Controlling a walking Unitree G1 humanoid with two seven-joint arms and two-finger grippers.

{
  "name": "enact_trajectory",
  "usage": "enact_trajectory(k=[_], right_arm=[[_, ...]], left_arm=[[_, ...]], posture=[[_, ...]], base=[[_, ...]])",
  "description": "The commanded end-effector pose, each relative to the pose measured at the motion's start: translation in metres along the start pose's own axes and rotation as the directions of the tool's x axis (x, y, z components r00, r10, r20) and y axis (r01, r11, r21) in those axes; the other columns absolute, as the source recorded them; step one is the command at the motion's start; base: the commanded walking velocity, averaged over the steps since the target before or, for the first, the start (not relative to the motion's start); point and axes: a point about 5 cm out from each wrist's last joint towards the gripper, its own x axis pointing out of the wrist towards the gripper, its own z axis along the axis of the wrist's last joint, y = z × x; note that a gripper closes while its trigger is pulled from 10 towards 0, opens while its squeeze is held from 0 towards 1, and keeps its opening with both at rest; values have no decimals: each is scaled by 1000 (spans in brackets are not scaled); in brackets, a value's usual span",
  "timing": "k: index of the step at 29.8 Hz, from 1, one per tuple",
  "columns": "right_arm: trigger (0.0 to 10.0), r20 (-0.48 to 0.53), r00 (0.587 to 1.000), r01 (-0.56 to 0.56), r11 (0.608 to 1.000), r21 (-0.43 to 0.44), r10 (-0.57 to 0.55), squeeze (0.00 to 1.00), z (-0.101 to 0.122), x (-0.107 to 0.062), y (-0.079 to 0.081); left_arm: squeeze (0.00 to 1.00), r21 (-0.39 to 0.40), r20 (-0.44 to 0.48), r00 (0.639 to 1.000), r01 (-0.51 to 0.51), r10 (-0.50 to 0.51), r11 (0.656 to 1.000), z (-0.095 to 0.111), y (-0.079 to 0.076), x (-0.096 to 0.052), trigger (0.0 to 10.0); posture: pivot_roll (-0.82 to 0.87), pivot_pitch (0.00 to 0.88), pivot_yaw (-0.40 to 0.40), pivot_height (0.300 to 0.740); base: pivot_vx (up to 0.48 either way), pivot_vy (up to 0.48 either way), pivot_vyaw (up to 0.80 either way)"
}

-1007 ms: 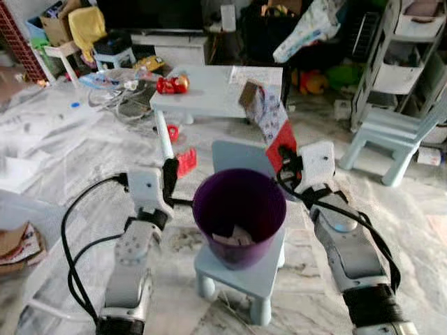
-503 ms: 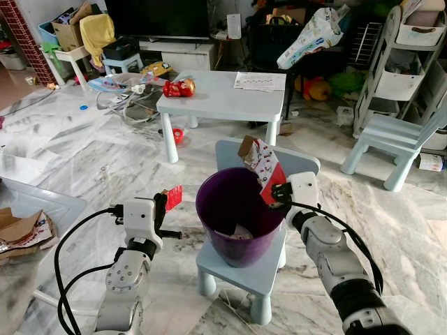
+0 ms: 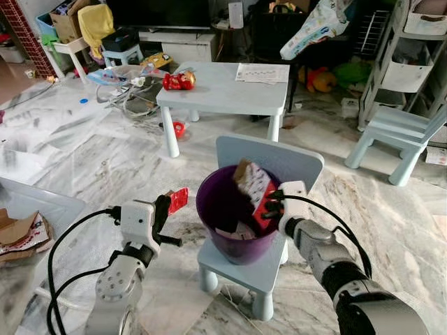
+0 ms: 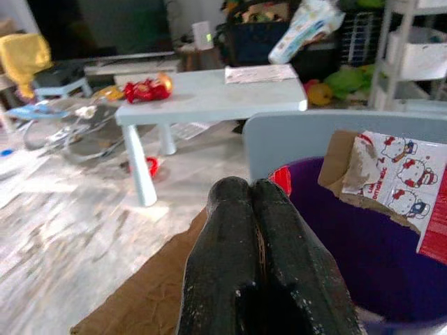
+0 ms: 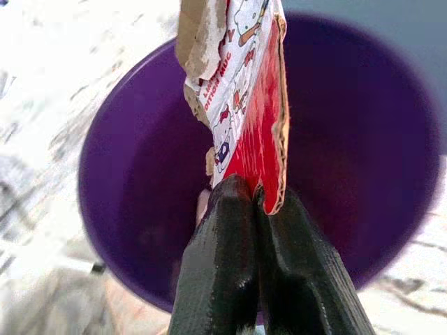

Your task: Picking trash to rubbish bin

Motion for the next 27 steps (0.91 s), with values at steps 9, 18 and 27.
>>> enact_trajectory(k=[9, 18, 27], right_arm=[[10000, -38, 998, 54, 997, 57, -52, 1000, 13, 2, -10], [10000, -49, 993, 111, 992, 66, -108, 1000, 20, 2, -17], [10000, 41, 992, 125, 991, -56, -123, 1000, 30, 0, -21]], left_arm=[[0, 16, -60, 995, 85, -84, 996, 0, -2, -22, 0], [0, 18, -92, 991, 96, -94, 995, 2, 1, -31, 0], [0, 4, -47, 988, 147, -146, 989, 13, -4, -2, 1725]], posture=[[145, 109, 59, 740], [167, 126, 74, 740], [87, 120, 90, 740]], base=[[0, 0, 0], [0, 0, 0], [0, 0, 0]])
